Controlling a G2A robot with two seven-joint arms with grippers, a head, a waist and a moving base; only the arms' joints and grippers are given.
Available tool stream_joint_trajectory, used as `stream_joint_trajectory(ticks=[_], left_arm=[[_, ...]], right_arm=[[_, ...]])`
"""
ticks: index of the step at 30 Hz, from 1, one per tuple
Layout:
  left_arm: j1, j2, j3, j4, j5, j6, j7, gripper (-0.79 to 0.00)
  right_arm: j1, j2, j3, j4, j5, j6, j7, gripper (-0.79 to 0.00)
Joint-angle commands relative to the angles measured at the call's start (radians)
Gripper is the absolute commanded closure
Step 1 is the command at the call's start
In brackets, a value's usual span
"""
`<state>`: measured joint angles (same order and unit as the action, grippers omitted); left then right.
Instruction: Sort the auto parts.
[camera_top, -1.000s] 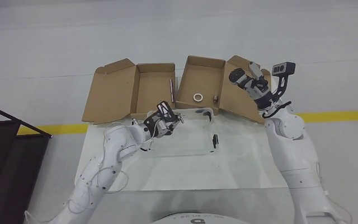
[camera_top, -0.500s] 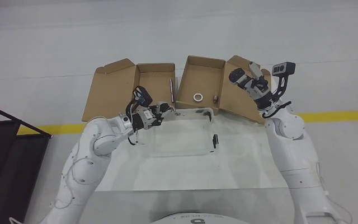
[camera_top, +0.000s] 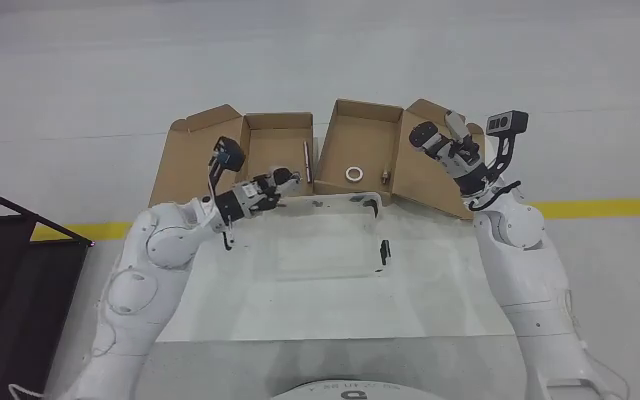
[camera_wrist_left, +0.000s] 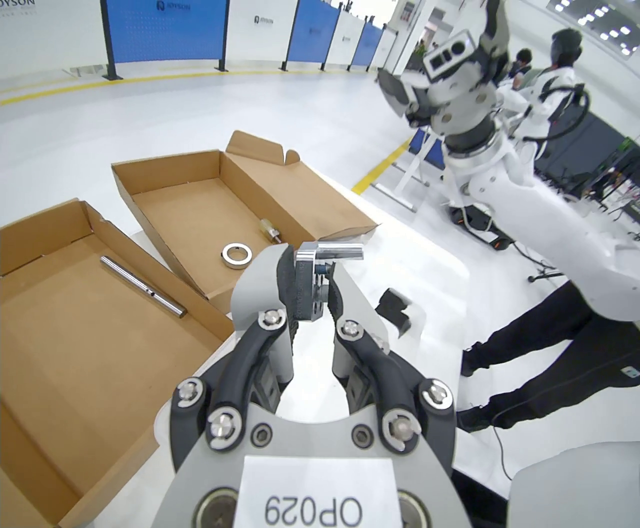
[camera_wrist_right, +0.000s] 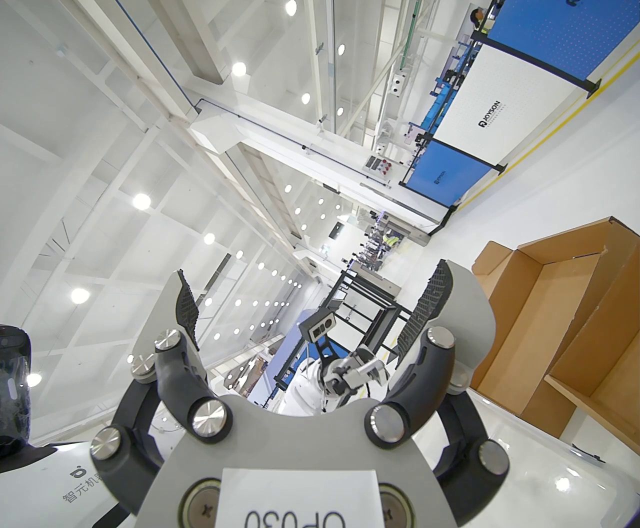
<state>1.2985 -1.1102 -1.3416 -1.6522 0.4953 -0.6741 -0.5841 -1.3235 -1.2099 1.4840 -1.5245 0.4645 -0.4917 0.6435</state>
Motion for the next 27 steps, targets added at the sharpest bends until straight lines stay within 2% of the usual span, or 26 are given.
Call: stream_joint_trajectory(ticks=[1,3,7,11,14,17,22,27], left_arm=[[0.003,0.006,-0.021,0.001,-0.094,-0.008,-0.039,0.0],[0.001,0.011,-0.027,0.018,-0.29,-0.014,-0.119,0.0],[-0.053,0.029,-0.037,0.078,-0.634,0.058,-0.393,0.0],[-0.11,0.032,-0.005,0.174,-1.009,0.166,-0.648,0.0],[-0.145,0.029,0.012,0.243,-1.237,0.241,-0.803,0.0],[-0.186,0.02,0.032,0.333,-1.461,0.364,-0.926,0.0],[-0.234,0.004,0.102,0.418,-1.67,0.489,-0.952,0.0],[-0.258,0.002,0.137,0.448,-1.736,0.514,-0.952,0.0]], right_arm=[[0.0,0.0,0.0,0.0,0.0,0.0,0.0,-0.785],[0.0,0.0,0.0,0.0,0.0,0.0,0.0,-0.785],[0.0,0.0,0.0,0.0,0.0,0.0,0.0,-0.785],[0.0,0.0,0.0,0.0,0.0,0.0,0.0,-0.785],[0.0,0.0,0.0,0.0,0.0,0.0,0.0,-0.785],[0.0,0.0,0.0,0.0,0.0,0.0,0.0,-0.785],[0.0,0.0,0.0,0.0,0.0,0.0,0.0,-0.785],[0.0,0.0,0.0,0.0,0.0,0.0,0.0,-0.785]])
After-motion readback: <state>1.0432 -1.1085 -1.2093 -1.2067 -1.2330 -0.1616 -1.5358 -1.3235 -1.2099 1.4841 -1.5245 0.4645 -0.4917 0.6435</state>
